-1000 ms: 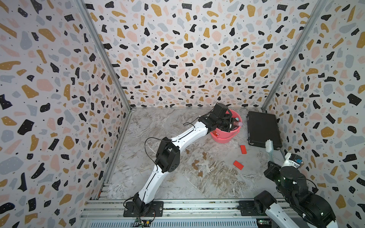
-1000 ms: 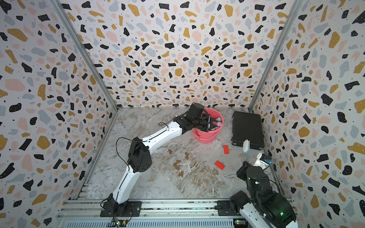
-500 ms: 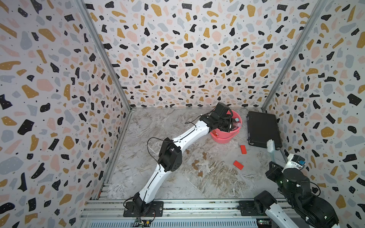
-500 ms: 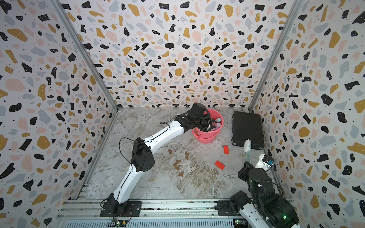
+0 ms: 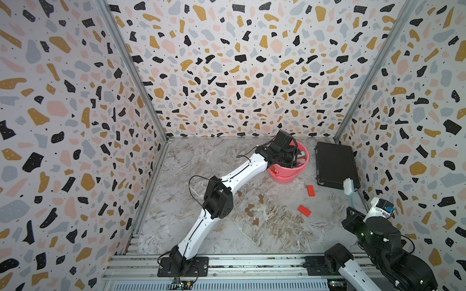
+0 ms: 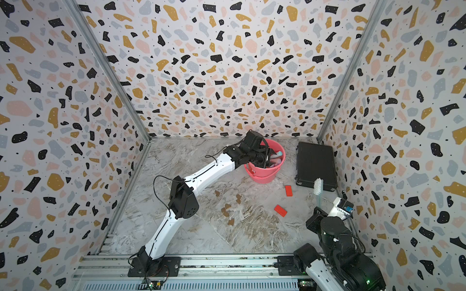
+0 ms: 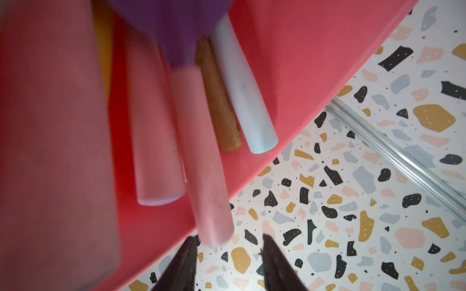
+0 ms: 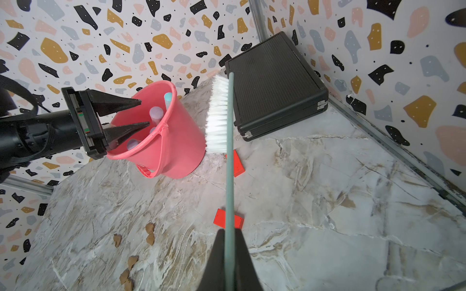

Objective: Brush the soil off the hand trowel and place it into the bucket
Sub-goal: Place the hand trowel in the bucket, then place the brush at the center of the board.

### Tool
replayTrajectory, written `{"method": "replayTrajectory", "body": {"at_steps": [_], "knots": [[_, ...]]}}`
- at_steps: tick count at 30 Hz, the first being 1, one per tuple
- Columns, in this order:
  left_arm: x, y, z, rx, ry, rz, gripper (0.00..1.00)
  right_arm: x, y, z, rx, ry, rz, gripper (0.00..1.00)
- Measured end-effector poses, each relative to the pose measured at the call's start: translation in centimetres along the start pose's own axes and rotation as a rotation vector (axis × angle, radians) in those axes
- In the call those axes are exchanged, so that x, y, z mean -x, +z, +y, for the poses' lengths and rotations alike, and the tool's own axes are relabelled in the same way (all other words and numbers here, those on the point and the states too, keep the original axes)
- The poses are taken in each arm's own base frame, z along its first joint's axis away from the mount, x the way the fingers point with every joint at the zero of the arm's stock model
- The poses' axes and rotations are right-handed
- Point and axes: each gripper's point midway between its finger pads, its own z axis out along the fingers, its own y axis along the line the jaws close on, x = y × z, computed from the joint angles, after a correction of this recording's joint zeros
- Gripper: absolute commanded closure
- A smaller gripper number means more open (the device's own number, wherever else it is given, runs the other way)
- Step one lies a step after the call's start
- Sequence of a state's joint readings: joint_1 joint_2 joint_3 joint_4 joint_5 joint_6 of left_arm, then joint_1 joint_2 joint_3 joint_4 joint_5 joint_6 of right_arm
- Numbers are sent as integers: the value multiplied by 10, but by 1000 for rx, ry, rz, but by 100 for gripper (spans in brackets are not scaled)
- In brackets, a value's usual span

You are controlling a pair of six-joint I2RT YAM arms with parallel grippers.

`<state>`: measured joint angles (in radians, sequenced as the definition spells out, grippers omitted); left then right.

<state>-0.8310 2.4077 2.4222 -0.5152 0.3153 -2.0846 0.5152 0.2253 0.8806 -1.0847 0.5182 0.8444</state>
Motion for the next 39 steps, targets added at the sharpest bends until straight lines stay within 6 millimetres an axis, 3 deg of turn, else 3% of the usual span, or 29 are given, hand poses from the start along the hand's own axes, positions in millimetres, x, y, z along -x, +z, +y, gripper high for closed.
{"method": "replayTrajectory", "body": {"at_steps": [4,9,13,19,26,29,32,35,39], "knots": [[2,-2,-2,-5,-5,-17,30,2,-2,0,0,-2,-4,100],[-3,-16,-18,-37,45,-49,20,2,-2,0,0,-18,-3,100],[-9,-40,-34,-80,151,-109,15,6,-4,4,5,-35,4,100],[-40,-106,-66,-173,382,-175,15,0,4,18,20,-97,67,100],[-93,-210,-94,-316,794,-282,13,-32,24,58,173,-166,219,100],[-94,-246,-90,-323,949,-355,12,-54,36,75,239,-176,304,100],[-85,-265,-78,-293,1113,-432,10,-79,48,86,300,-170,381,100],[-70,-266,-57,-235,1293,-471,7,-100,56,93,348,-143,436,100],[-42,-261,-11,-104,1487,-488,4,-120,67,96,378,-85,476,100]]}}
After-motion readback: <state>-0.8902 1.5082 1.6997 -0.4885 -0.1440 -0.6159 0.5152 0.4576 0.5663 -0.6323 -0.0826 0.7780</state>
